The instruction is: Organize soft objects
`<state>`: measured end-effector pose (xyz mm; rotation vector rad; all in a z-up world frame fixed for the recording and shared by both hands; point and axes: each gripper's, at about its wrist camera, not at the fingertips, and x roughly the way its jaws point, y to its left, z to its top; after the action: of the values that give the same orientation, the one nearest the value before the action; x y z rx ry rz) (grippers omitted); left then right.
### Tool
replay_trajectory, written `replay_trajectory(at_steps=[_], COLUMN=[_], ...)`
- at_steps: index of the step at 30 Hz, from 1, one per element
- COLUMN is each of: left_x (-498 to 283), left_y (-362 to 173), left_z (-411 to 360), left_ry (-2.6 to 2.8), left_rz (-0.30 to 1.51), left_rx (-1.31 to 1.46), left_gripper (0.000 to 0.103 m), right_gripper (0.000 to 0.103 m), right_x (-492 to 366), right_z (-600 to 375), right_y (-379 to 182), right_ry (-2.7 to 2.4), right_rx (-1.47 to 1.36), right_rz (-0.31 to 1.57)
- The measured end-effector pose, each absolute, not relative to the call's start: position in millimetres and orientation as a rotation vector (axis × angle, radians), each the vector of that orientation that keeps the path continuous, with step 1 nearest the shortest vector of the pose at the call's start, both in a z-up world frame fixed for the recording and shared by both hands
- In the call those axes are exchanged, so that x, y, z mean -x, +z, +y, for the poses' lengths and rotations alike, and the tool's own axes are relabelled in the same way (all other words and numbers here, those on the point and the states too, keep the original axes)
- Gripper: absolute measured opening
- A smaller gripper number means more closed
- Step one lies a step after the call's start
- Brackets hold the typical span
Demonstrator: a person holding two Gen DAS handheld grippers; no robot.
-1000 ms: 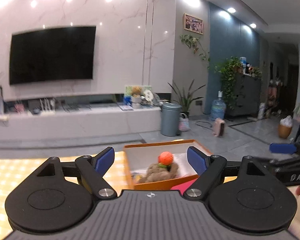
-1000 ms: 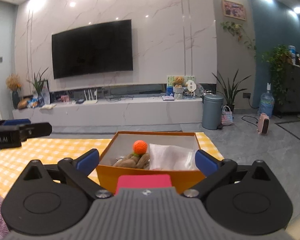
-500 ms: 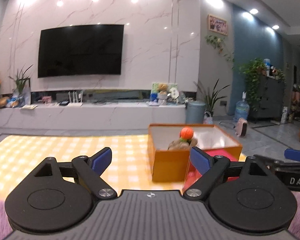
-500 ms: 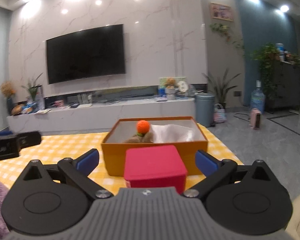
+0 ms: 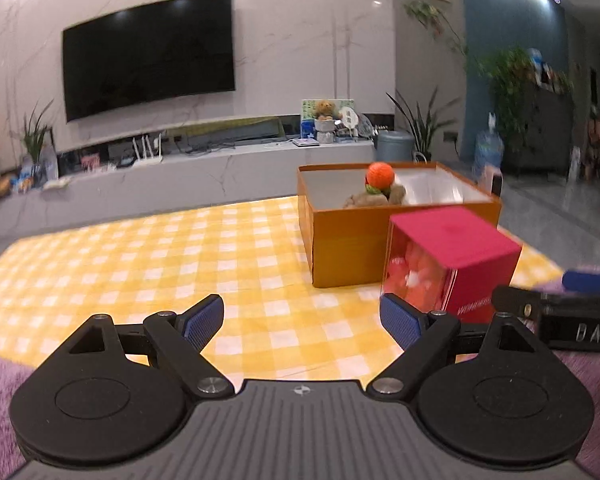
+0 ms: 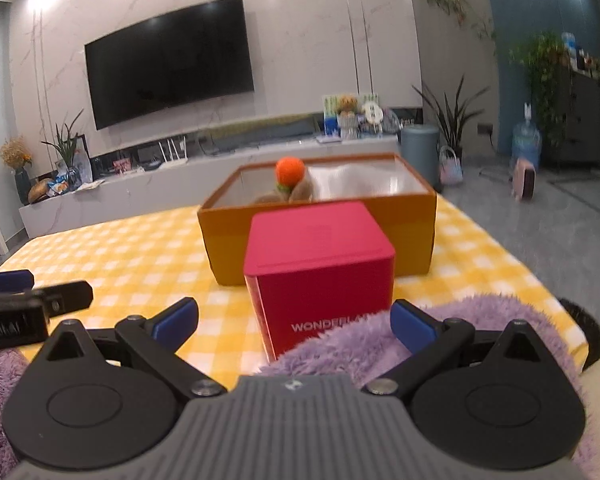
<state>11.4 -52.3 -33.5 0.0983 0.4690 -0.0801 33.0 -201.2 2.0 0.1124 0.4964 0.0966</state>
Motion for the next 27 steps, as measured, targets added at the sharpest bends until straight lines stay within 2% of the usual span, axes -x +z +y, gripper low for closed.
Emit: replay_trajectory(at_steps=[27], left_x=[-8.3], left_y=[-31.5], left_z=[-48.8], left_ry=[-0.092], left_rz=[0.474], left_rx=[-0.077], left_gripper=[0.103], right_gripper=[0.100], right_x=[-36.0], right_z=[-203.7], right_y=[1.6], right_ry=[0.105], right_rx=[-0.132], right_rz=[0.505])
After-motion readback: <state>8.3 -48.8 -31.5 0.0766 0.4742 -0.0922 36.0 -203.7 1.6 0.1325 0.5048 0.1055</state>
